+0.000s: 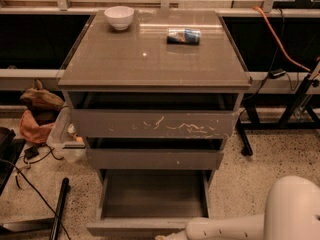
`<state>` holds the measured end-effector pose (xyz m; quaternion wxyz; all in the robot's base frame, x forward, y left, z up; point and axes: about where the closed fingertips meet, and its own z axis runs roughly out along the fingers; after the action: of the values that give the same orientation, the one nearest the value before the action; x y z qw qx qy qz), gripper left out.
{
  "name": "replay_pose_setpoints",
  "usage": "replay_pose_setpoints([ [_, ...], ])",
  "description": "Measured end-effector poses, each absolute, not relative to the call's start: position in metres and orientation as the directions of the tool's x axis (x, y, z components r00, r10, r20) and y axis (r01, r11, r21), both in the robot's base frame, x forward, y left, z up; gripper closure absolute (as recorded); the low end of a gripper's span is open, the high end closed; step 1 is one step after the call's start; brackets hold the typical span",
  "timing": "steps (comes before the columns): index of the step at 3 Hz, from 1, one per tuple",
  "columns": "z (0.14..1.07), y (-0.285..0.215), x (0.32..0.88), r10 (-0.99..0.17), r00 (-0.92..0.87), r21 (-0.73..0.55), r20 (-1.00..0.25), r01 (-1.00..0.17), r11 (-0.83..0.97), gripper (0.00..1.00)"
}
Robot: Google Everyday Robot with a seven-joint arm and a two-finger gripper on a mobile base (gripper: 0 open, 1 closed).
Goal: Close bottom drawer
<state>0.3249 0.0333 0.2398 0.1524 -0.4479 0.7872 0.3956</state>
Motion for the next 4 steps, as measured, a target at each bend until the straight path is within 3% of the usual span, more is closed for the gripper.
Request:
replay_pose_setpoints([
  [2,0.151,0.025,0.345,-0.624,-0.577,0.504,-0.527,-0.803,0.317,0.0],
  [4,0.155,-0.006,0.416,-0.675,-0.548,0.352,-0.495,-0.836,0.421,0.0],
])
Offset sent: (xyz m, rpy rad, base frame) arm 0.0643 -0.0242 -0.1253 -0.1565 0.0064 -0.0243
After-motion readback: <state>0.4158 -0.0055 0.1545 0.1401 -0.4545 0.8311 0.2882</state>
